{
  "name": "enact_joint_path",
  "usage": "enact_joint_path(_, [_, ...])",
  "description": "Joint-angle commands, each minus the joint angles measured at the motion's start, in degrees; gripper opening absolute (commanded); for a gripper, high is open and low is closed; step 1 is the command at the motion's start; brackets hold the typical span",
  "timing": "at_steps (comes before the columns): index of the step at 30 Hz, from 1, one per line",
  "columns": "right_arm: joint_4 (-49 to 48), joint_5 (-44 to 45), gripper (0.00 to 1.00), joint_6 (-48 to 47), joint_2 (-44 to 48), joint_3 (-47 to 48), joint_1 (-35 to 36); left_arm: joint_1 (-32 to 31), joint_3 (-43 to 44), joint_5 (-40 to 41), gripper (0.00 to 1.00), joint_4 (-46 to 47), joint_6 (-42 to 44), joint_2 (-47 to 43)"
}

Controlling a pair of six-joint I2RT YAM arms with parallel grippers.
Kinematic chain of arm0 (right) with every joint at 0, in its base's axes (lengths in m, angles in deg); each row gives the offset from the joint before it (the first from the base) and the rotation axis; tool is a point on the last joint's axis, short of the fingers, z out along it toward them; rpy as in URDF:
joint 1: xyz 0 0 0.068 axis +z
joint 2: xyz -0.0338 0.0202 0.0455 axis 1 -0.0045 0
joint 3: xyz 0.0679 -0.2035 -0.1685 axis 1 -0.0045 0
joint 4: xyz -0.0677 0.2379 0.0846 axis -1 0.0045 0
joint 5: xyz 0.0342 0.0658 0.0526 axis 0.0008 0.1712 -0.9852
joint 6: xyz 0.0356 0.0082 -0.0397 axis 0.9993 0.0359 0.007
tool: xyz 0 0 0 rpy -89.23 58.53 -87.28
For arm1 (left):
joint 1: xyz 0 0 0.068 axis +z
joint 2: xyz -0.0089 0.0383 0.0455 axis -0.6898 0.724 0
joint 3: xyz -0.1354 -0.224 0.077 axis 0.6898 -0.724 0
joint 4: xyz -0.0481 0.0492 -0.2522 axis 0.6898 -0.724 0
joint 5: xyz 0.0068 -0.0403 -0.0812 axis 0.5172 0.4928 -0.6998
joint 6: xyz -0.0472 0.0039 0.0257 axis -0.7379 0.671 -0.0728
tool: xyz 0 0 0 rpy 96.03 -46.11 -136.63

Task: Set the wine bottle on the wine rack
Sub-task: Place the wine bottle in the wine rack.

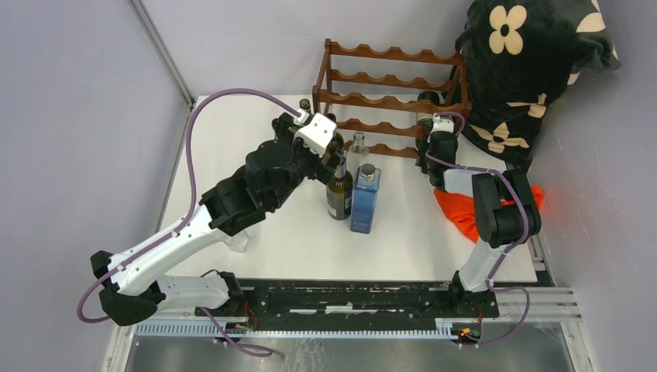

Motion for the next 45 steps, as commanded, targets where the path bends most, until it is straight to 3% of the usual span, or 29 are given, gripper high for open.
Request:
enact_joint_path(1, [-11.6,3.8,0.22,-0.3,0.2,5.3,-0.1,0.7,2.8,-0.5,1.0,3.0,0.8,-0.2])
enact_joint_path(9, [-11.9,4.4,0.32,-0.3,-1.2,6.2,-0.6,0.9,2.8,-1.0,1.0,2.9,0.4,0.1])
enact_joint_path(15, [-12.8,4.7,0.52,-1.5,-1.6,6.0,-1.5,0.9,2.8,-1.1,1.0,2.7,0.2,0.0])
enact_joint_path(45, [-6.6,-4.3,0.53,-2.2,8.4,-7.4,-3.7,0.9,2.2,-2.8,1.0,2.4,-1.7,-1.4])
